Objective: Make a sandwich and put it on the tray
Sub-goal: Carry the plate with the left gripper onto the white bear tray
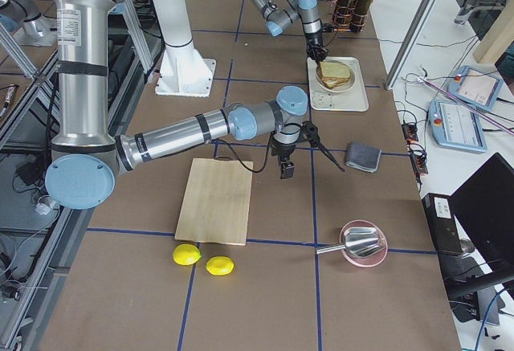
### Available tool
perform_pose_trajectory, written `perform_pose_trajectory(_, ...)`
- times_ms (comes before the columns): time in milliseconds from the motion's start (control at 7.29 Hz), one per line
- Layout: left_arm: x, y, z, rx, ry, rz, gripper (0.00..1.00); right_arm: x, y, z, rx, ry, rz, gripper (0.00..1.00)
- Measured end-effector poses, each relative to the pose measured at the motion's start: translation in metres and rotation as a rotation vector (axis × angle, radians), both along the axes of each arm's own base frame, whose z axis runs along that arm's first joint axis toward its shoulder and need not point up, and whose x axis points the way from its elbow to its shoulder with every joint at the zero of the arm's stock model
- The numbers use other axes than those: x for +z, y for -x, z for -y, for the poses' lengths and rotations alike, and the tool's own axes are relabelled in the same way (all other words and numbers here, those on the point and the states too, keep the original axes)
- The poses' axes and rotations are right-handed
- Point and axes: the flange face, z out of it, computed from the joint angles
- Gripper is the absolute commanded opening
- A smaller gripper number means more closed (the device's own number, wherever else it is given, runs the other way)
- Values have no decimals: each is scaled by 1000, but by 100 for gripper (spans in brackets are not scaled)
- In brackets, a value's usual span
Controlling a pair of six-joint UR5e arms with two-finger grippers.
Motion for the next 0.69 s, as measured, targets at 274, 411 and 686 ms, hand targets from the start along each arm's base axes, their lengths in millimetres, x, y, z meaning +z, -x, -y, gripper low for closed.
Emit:
perform_pose_trajectory(274, 4, -6, 2, 4, -8, -7, 10, -2, 0, -1, -1, 1, 7, 100)
perform_pose_trajectory(411, 8, -8, 1, 7, -11, -10, 10, -3, 1, -2, -3, 5, 18, 100)
perform_pose_trajectory(686, 14, -11, 1, 12, -17, -9, 42, -6, 1, -3, -5, 7, 29, 100)
